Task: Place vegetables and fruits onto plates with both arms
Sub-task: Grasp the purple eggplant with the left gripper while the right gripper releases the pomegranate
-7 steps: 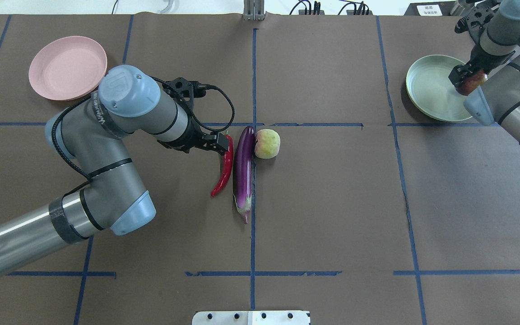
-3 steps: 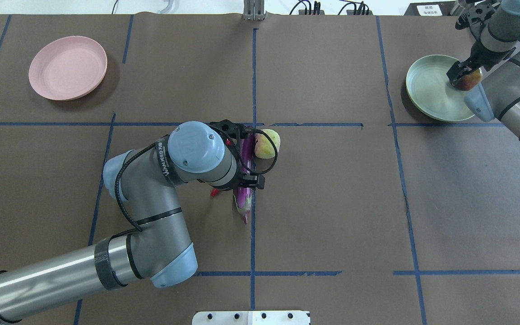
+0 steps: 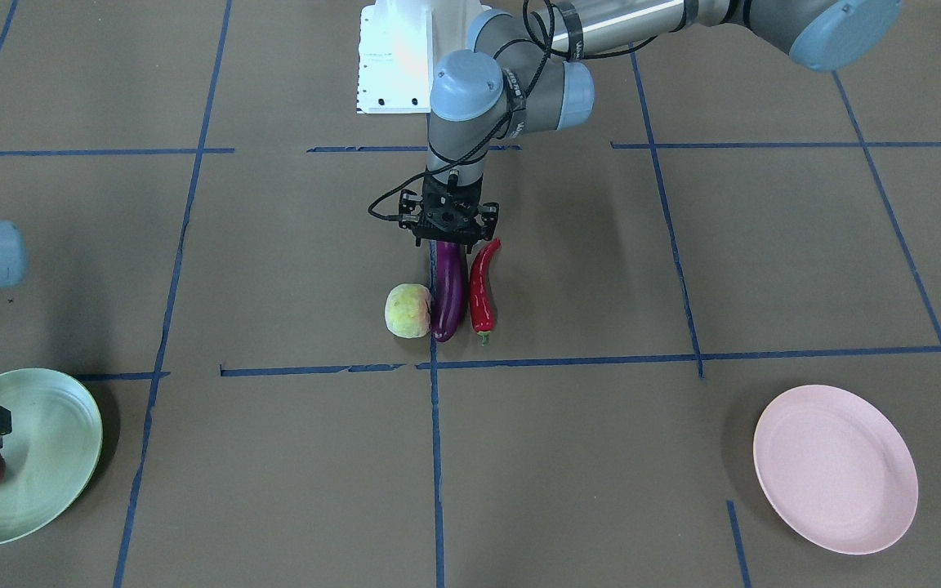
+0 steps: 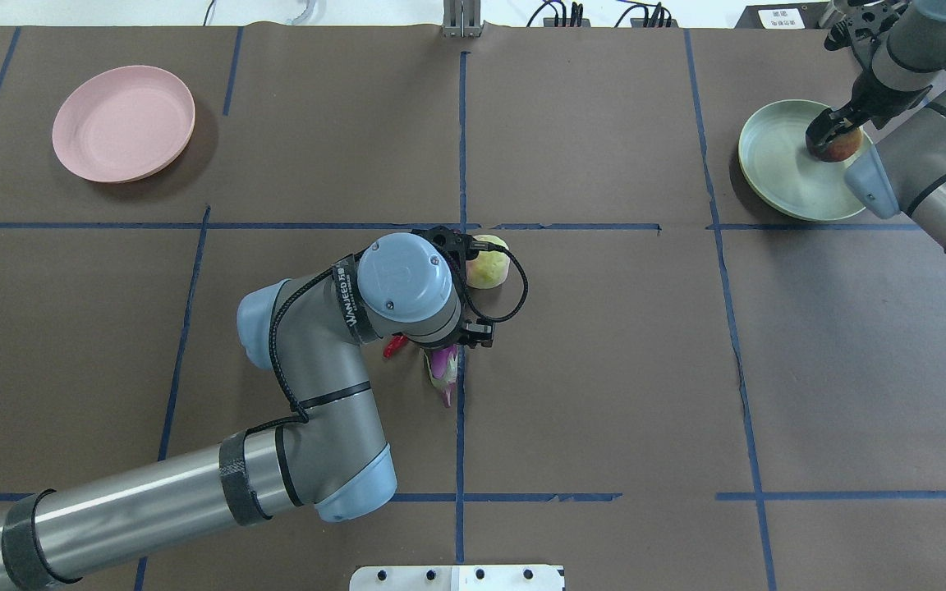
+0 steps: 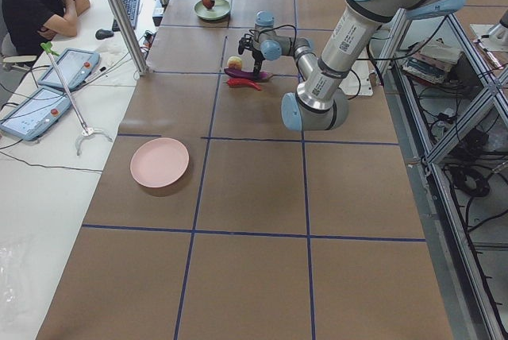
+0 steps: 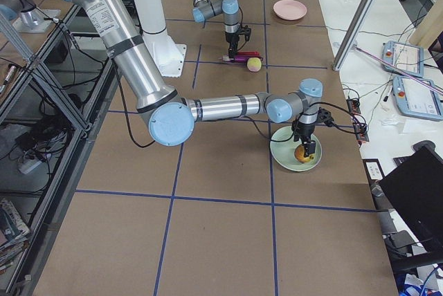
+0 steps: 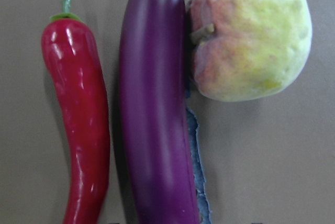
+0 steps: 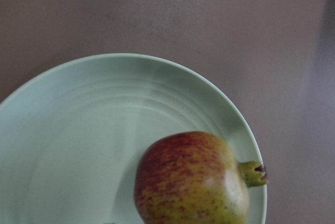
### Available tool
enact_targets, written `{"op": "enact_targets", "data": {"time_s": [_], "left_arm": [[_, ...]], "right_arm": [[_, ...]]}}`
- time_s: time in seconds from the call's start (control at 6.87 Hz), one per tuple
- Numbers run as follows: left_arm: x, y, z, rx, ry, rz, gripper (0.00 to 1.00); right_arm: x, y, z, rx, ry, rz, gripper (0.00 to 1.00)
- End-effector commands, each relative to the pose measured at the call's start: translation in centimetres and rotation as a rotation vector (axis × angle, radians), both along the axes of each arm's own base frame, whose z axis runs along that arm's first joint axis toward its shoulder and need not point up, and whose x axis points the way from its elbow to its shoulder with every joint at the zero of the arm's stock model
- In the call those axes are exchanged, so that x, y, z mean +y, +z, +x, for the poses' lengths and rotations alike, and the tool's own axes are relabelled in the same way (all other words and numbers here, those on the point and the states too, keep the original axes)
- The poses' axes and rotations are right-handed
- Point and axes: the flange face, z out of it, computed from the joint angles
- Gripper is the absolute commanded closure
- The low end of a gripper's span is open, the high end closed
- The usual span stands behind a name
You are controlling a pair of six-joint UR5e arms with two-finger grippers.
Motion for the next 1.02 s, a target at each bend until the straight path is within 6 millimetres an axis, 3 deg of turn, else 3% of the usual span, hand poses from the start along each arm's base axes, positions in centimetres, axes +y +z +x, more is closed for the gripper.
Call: {"op": "enact_targets", "data": {"time_s": [0.0,0.15,0.29,0.44,0.58,0.73,0.87], "left_arm": [[0.0,0.3,-0.1,-0.037,-0.004,-0.014,0.93],[-0.7,-1.0,-1.6,-0.015,-0.021,-0.004,1.00],[-3.8,-4.2,-7.0,0.054,-0.093,0.027,1.00],[-7.1,-5.4,-11.4,0.084,-0.173,0.035,1.00],[-10.2,-2.5,-14.7,0.065,-0.271,-0.027,1.00],[-14.1,1.6,-19.3,0.012,-0.350,-0.059,0.99],[-18.5,5.8,-24.2,-0.030,-0.414,-0.117,0.98]], "right_arm": [[0.3,-2.5,-0.5,-0.083,0.011,-0.006,0.00],[0.5,-4.6,-1.1,-0.122,0.041,-0.016,0.00],[0.5,-7.4,-2.7,-0.202,0.096,-0.087,0.00],[2.3,-11.3,-6.3,-0.270,0.156,-0.150,0.00],[4.3,-14.7,-9.1,-0.324,0.248,-0.231,0.00],[7.1,-18.4,-12.1,-0.379,0.318,-0.305,0.00],[9.3,-20.6,-14.3,-0.410,0.370,-0.366,0.00]]}}
